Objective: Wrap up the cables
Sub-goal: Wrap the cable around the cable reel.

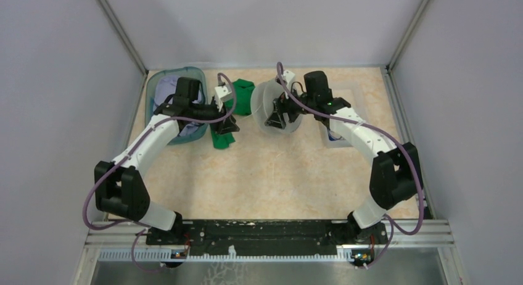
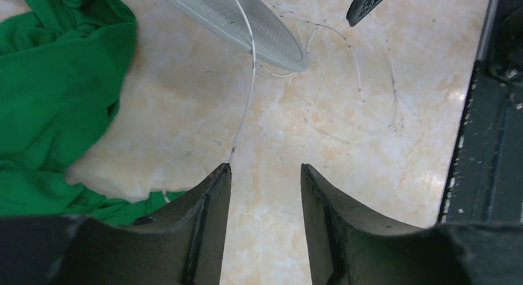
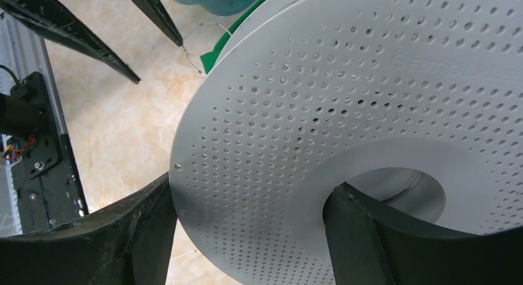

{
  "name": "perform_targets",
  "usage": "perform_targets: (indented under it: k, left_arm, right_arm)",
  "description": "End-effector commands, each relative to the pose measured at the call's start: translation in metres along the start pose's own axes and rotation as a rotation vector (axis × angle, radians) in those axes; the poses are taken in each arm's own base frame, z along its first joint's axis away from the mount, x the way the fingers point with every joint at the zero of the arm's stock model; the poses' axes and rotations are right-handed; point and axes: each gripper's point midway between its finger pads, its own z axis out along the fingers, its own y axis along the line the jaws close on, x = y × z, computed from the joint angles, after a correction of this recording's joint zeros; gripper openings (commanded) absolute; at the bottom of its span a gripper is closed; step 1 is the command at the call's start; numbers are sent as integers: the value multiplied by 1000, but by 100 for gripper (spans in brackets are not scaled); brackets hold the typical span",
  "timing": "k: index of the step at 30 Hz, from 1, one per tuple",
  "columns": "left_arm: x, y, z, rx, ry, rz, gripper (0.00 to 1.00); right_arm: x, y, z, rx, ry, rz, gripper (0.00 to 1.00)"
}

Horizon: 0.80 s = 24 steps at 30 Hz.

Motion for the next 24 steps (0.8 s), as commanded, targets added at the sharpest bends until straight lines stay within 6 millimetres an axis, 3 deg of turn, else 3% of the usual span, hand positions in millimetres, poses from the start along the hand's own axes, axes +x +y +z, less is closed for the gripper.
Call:
perform_targets:
  k: [1, 8, 11, 14, 20, 24]
  left_arm:
    - [-9, 9, -4, -31, -36, 193, 48]
    - [-5, 10, 1, -19, -40, 211, 25]
    - [-8, 9, 2, -13, -57, 213, 21]
    - [-10, 10, 3, -14, -73, 220, 21]
    - [-13, 16, 6, -30, -86, 247, 33]
    - [-13, 17, 8, -32, -85, 270, 34]
  right_arm:
    - [-56, 9, -14, -29, -131, -85, 0]
    - [-62, 10, -15, -41, -146, -58, 0]
    - [-63, 11, -15, -49, -149, -44, 0]
    - [-64, 12, -15, -58, -150, -33, 0]
    - [-63, 14, -15, -69, -147, -21, 0]
    - [-62, 14, -14, -73, -146, -17, 0]
